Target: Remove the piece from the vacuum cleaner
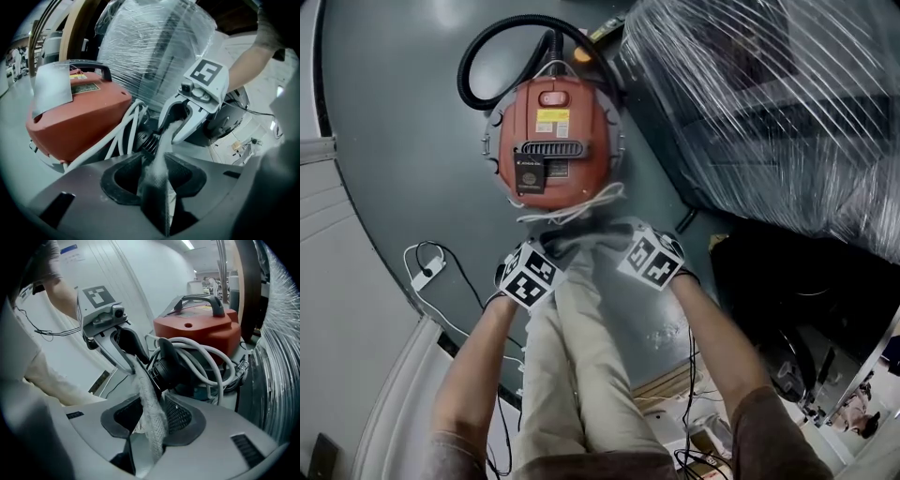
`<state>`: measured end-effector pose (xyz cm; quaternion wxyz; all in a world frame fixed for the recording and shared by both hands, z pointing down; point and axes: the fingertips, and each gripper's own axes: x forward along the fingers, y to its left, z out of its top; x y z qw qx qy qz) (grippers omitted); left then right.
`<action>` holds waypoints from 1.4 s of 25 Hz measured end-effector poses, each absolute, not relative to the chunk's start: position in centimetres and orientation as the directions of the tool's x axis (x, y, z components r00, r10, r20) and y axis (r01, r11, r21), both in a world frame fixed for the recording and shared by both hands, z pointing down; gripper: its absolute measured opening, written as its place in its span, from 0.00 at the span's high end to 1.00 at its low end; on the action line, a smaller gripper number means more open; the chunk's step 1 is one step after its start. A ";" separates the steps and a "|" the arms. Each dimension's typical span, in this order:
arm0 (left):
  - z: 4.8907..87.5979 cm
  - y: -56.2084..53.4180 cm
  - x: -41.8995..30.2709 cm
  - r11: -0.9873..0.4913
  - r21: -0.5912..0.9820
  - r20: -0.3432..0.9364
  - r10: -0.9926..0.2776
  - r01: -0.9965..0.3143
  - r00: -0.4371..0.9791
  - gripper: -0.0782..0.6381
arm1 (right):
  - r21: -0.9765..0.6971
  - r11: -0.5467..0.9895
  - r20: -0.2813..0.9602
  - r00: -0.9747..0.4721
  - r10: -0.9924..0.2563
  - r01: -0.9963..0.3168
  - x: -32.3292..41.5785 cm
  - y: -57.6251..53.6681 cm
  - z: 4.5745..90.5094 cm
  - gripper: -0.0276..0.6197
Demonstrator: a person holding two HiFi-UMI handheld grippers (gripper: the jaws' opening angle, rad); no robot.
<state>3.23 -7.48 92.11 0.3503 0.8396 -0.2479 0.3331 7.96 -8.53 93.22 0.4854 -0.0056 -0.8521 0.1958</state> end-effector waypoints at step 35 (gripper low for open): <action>80.9 -3.5 3.9 -0.686 0.429 0.732 -0.117 -0.587 0.671 0.83 | -0.390 0.846 0.817 -0.561 0.135 -0.364 8.4 -4.1 82.2 0.89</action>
